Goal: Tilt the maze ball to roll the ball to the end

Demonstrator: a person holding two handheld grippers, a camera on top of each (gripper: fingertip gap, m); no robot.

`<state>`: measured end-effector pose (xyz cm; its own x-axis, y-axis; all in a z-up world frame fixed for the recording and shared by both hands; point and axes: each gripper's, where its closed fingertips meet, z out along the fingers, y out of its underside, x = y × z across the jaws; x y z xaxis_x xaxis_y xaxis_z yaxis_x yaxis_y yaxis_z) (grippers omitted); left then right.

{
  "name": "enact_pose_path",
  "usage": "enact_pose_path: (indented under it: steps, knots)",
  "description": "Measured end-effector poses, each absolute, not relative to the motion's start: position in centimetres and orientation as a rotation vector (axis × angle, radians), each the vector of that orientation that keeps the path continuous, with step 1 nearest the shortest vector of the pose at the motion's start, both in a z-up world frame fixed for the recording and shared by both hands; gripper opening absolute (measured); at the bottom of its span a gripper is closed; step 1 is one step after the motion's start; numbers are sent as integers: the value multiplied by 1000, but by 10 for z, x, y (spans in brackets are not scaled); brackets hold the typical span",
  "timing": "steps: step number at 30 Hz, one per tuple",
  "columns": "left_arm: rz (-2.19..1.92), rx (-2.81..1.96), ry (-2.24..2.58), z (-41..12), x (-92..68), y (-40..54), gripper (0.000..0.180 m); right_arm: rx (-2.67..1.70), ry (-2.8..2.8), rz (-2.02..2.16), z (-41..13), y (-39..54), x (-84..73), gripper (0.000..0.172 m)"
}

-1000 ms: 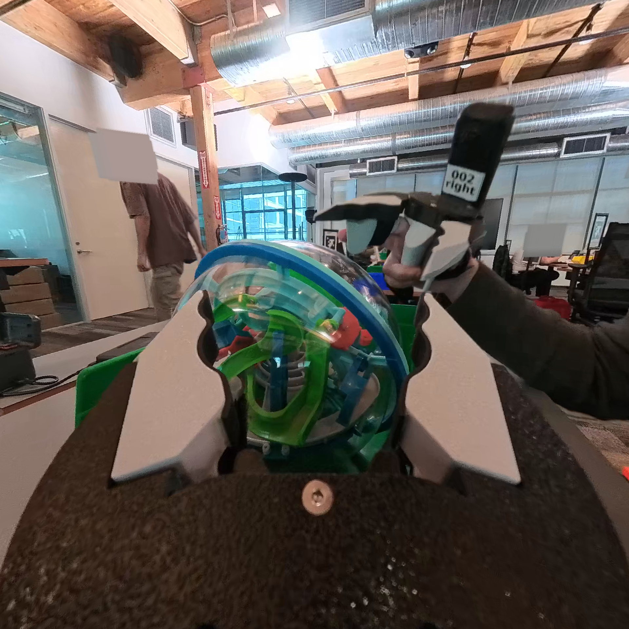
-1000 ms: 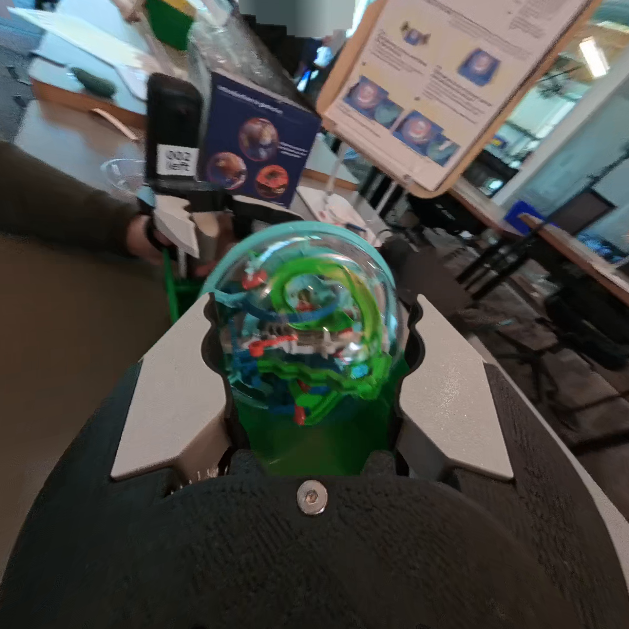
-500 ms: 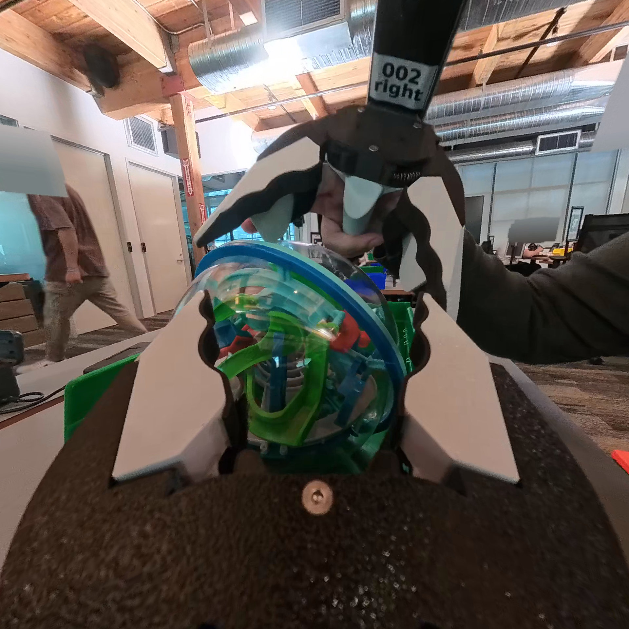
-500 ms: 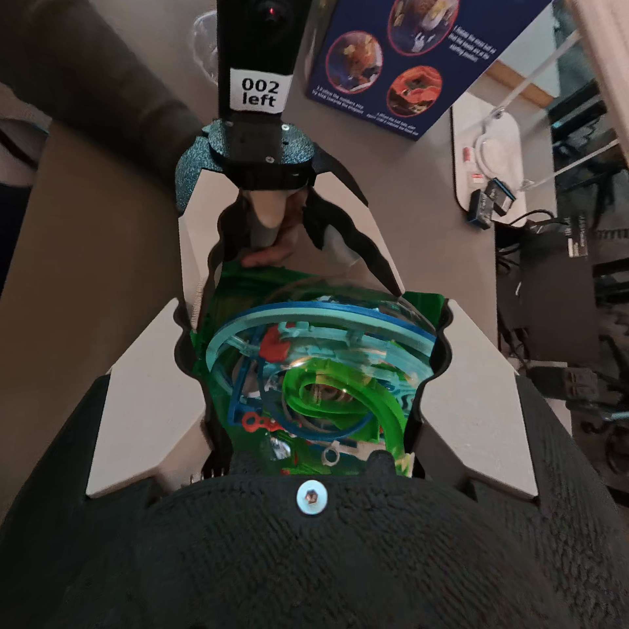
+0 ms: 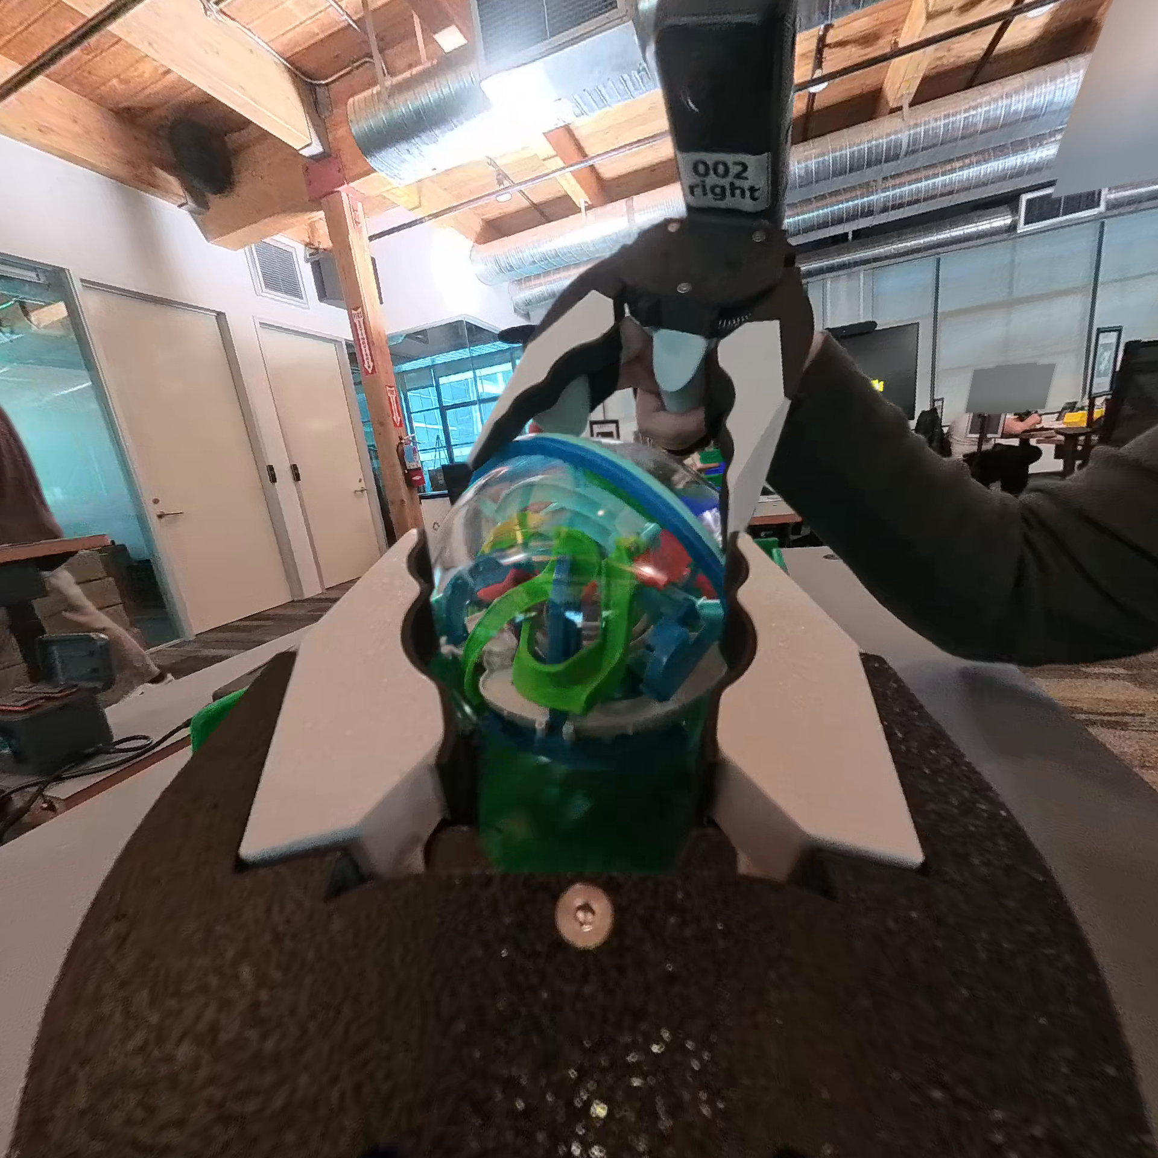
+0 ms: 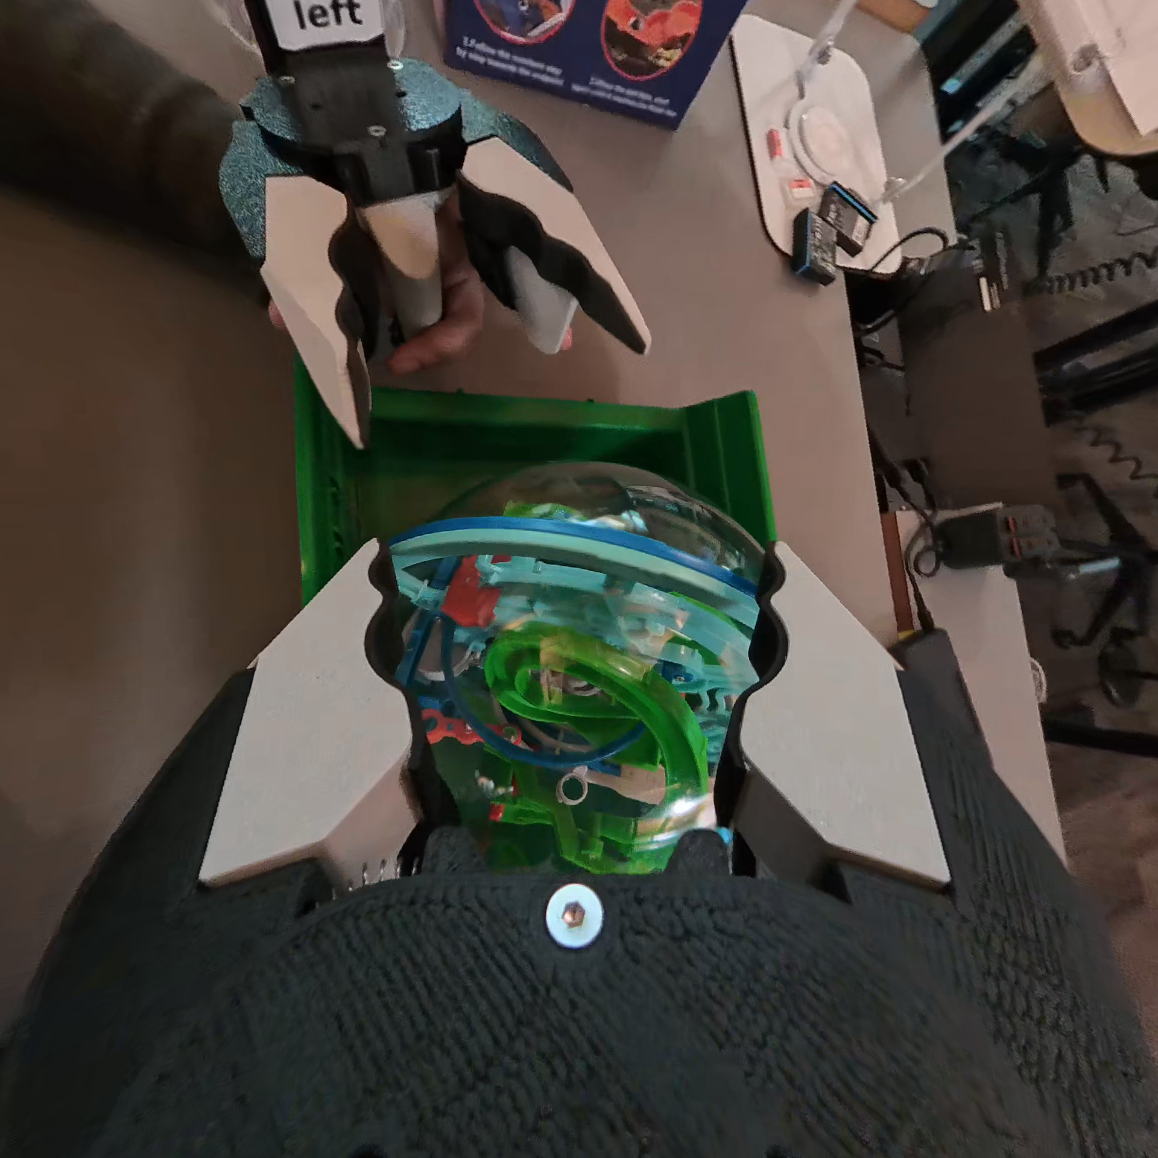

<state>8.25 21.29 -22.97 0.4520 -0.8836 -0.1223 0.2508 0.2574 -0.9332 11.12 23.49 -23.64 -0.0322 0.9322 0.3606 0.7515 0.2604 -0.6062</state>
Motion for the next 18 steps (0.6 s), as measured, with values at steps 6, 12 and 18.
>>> enact_pose_path:
  steps: [6,12,18]
  knots:
    - [-877,-1037,754,-233,84,215,91,-1577,-1743,358,-226,234,144,113]
    - [-853,-1055,743,-238,81,221,92,-1727,-1623,374,-222,241,184,111]
    - [-849,-1055,752,-240,83,219,91,-1768,-1565,404,-220,245,208,104]
